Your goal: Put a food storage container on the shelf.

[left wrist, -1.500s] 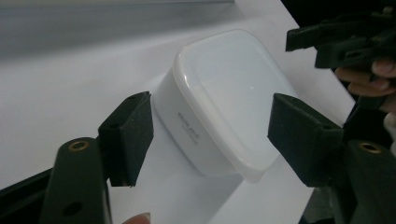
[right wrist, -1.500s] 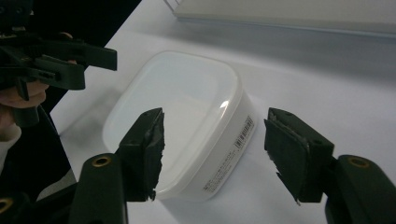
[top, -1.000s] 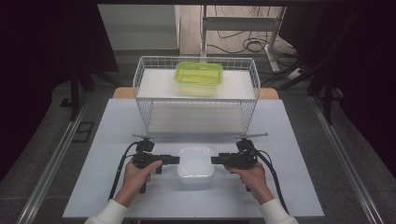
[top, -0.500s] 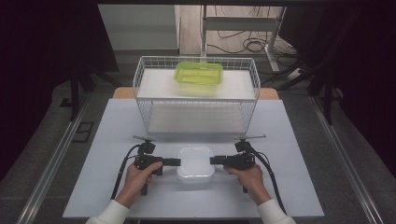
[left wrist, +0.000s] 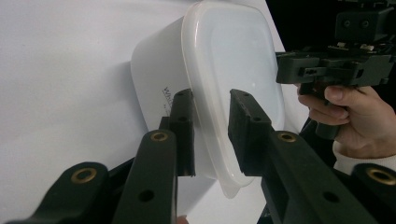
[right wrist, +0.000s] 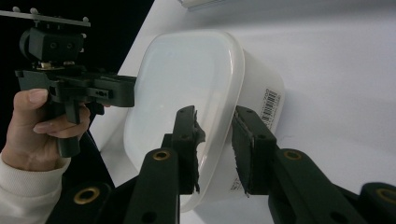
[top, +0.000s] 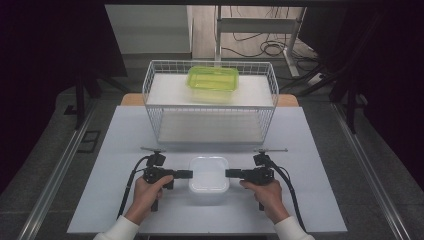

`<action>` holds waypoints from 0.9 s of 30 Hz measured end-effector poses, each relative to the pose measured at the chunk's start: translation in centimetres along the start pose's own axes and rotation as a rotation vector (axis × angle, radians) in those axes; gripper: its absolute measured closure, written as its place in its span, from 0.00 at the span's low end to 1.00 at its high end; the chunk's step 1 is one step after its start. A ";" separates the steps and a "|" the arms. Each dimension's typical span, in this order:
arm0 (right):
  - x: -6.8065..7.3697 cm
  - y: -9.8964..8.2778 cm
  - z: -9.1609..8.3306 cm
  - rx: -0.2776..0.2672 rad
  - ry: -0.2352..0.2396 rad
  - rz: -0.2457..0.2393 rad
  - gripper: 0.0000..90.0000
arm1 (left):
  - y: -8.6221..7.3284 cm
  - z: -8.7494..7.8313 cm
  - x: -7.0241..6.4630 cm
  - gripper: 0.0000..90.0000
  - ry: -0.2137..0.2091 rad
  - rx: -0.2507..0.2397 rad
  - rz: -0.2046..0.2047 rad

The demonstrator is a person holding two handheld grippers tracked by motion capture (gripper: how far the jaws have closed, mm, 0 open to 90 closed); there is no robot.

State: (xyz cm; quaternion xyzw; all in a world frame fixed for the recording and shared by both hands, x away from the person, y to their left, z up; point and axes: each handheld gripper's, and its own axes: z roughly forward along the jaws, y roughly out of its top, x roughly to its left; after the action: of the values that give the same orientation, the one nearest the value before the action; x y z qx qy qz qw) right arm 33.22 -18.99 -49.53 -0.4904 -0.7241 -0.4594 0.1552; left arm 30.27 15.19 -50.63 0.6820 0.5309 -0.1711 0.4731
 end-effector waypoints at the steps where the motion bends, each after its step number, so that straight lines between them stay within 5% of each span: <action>1: 0.1 0.0 -0.1 0.000 -0.001 -0.001 0.79 | -0.1 0.0 -0.1 0.81 0.002 -0.009 -0.001; 12: 1.0 -0.1 -0.8 -0.043 -0.022 -0.083 0.87 | -0.5 -0.5 -0.7 0.89 0.007 -0.051 0.051; 27: 1.2 0.1 -1.2 -0.068 -0.005 -0.128 0.87 | -0.4 -1.0 -1.2 0.89 0.005 -0.078 0.102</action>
State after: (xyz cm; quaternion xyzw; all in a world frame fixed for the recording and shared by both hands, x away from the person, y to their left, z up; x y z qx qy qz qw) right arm 32.46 -19.30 -48.05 -0.4492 -0.7385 -0.4913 0.1068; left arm 29.23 15.32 -49.42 0.6896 0.5029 -0.1246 0.5061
